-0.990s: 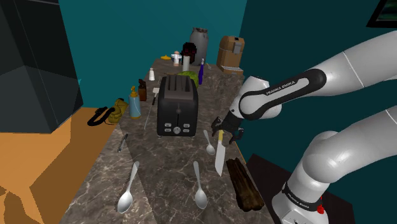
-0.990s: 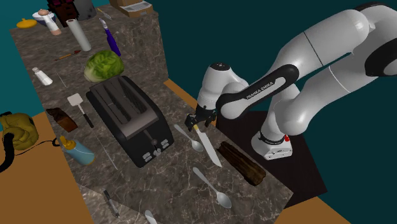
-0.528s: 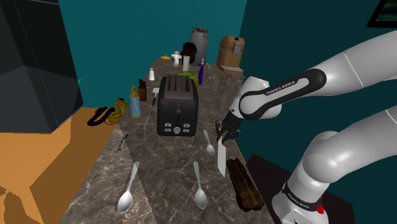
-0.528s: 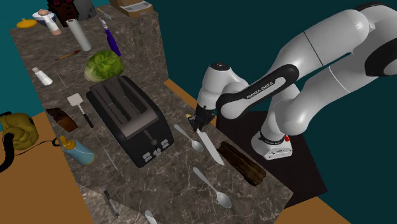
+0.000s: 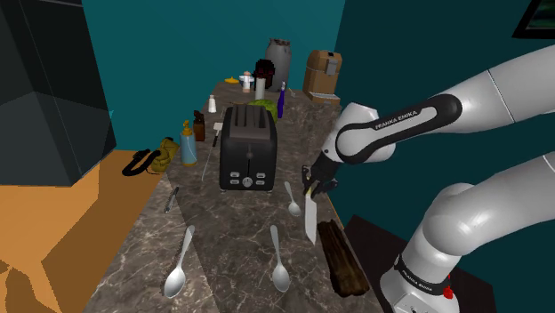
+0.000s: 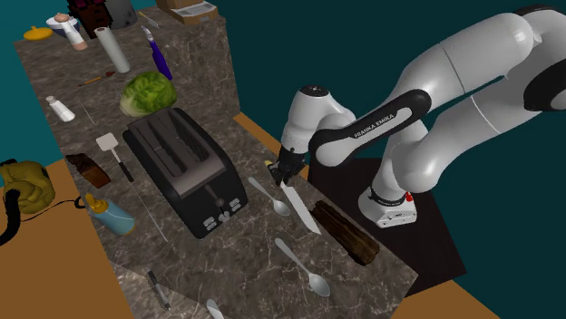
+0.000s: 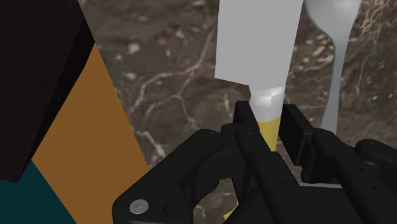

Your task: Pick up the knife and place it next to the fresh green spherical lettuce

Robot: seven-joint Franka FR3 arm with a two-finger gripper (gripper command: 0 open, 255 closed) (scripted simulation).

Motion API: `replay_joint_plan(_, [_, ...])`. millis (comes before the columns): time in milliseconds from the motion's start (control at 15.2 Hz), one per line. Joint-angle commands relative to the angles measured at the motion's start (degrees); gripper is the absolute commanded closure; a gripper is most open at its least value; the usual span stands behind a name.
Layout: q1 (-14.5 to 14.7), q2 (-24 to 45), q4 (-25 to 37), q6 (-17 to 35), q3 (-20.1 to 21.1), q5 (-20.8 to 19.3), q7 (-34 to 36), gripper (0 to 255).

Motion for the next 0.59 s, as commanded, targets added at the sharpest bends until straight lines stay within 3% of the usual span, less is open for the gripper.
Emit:
replay_joint_plan(0, [-0.4,-1.4,0.6,-2.1,0.0,-0.6,0.6,255])
replay_joint_plan(528, [-1.7,-6.4,4.1,-10.5,-0.4,-3.0,2.5,255])
